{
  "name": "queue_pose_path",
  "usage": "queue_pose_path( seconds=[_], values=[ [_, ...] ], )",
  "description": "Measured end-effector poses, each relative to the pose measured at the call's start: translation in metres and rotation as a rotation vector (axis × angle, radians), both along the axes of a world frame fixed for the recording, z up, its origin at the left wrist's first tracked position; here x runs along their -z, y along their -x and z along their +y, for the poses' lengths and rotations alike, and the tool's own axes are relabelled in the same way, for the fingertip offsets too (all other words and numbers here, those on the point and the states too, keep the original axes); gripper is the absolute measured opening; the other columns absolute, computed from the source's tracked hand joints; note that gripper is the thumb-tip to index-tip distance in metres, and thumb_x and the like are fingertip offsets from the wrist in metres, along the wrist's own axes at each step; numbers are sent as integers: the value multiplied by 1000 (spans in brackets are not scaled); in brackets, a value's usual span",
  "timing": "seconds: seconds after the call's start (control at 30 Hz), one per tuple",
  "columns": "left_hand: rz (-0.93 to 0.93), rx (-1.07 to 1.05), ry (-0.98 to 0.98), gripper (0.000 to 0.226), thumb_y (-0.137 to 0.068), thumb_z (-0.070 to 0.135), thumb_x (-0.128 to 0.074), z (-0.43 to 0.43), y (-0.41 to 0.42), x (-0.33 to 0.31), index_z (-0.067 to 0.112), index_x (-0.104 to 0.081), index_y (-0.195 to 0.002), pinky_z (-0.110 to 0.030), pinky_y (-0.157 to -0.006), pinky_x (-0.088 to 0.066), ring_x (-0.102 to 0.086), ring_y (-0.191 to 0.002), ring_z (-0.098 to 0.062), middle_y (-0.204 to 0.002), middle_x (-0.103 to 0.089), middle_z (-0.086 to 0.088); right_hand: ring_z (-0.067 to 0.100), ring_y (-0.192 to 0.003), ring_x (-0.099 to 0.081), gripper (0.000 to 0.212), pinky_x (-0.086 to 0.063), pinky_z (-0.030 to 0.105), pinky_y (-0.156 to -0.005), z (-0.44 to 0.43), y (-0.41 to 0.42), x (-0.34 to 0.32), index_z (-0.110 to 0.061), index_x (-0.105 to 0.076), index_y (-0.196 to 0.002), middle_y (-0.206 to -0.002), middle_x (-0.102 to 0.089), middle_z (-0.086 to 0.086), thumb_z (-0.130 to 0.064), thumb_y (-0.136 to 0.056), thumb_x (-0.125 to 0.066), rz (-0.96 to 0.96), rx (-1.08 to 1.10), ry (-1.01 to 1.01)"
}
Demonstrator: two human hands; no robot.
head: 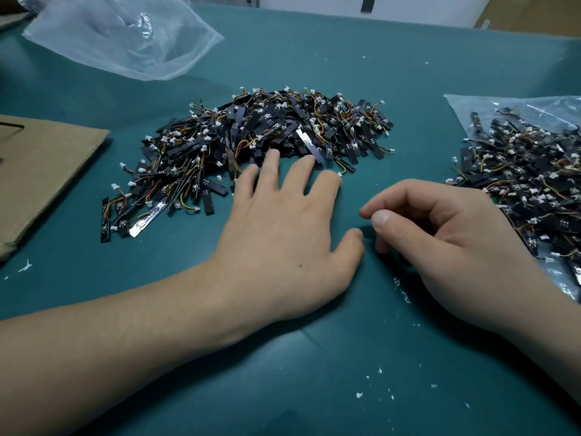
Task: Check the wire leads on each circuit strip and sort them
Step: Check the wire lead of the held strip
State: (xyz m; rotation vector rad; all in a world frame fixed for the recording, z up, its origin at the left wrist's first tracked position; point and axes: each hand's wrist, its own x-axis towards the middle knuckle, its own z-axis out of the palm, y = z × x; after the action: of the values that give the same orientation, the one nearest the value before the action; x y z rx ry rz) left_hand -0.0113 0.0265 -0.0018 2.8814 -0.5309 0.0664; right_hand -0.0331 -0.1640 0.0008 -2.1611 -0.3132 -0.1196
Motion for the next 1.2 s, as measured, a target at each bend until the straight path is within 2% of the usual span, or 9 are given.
queue_pose_path(
  seconds=[0.17, 0.27, 0.47, 0.6, 0.67, 0.8, 0.93, 1.1, 1.2],
  values=[
    [-42, 125, 125, 50, -91, 54, -39, 2, 1, -2, 27, -54, -130, -47, -119, -31, -33, -147, -26, -154, -42, 0, 6, -58, -61, 12, -44, 13, -57, 0, -1, 1, -29, -74, -89, -69, -71, -10, -30, -91, -61, -3, 2, -8],
    [-38, 274, 325, 27, -93, 20, -51, 4, 1, 0, 20, -62, -118, -43, -107, -45, -44, -139, -20, -149, -48, -1, 10, -55, -58, 13, -45, 20, -54, 0, -1, 1, -27, -73, -87, -68, -70, -8, -27, -92, -61, -36, 8, -5],
    [-19, 311, 615, 52, -78, -15, -52, 3, -8, -2, 19, -71, -112, -34, -89, -53, -61, -101, -16, -110, -63, 2, 8, -52, -58, 13, -45, 15, -55, 0, 0, 0, -26, -70, -85, -65, -69, -4, -23, -93, -61, -73, 48, -84],
    [-57, 280, 705, 46, -83, -16, -58, 5, -10, -1, 20, -74, -106, -35, -80, -56, -62, -92, -15, -101, -61, 3, 17, -54, -57, 8, -50, 33, -55, -1, 1, 1, -28, -71, -86, -68, -69, -3, -27, -90, -65, -77, 72, -42],
    [-66, 280, 775, 42, -83, -17, -60, 5, -9, -1, 18, -73, -103, -33, -77, -58, -62, -93, -15, -102, -60, 4, 22, -59, -60, 5, -51, 38, -58, 1, 2, 0, -29, -71, -87, -71, -70, -4, -33, -88, -69, -77, 72, -15],
    [-80, 332, 898, 36, -84, -17, -64, 6, -7, -2, 16, -71, -97, -30, -75, -61, -63, -100, -20, -108, -61, 1, 13, -56, -56, 12, -45, 16, -55, 4, 3, -1, -32, -69, -86, -71, -68, -10, -42, -83, -74, -99, 31, 78],
    [-132, 444, 872, 31, -85, -18, -63, 7, -4, -3, 9, -74, -94, -33, -84, -60, -63, -111, -14, -117, -62, -4, 4, -55, -48, 14, -36, 14, -54, 0, 2, -1, -34, -64, -78, -62, -57, -12, -39, -90, -69, -128, -5, 162],
    [-98, 445, 850, 33, -89, -17, -61, 6, -3, -2, 9, -74, -105, -23, -93, -57, -55, -134, -11, -148, -53, -8, 19, -58, -54, 14, -46, 38, -58, -2, 3, 0, -25, -71, -85, -65, -64, 0, -36, -93, -66, -127, -37, 127],
    [-95, 453, 879, 32, -92, -12, -61, 5, -5, 1, 11, -71, -112, -23, -96, -56, -52, -137, -10, -154, -48, -6, 22, -54, -51, 16, -44, 41, -55, -1, 4, 1, -25, -70, -81, -62, -62, 2, -36, -92, -66, -139, -34, 94]
  ],
)
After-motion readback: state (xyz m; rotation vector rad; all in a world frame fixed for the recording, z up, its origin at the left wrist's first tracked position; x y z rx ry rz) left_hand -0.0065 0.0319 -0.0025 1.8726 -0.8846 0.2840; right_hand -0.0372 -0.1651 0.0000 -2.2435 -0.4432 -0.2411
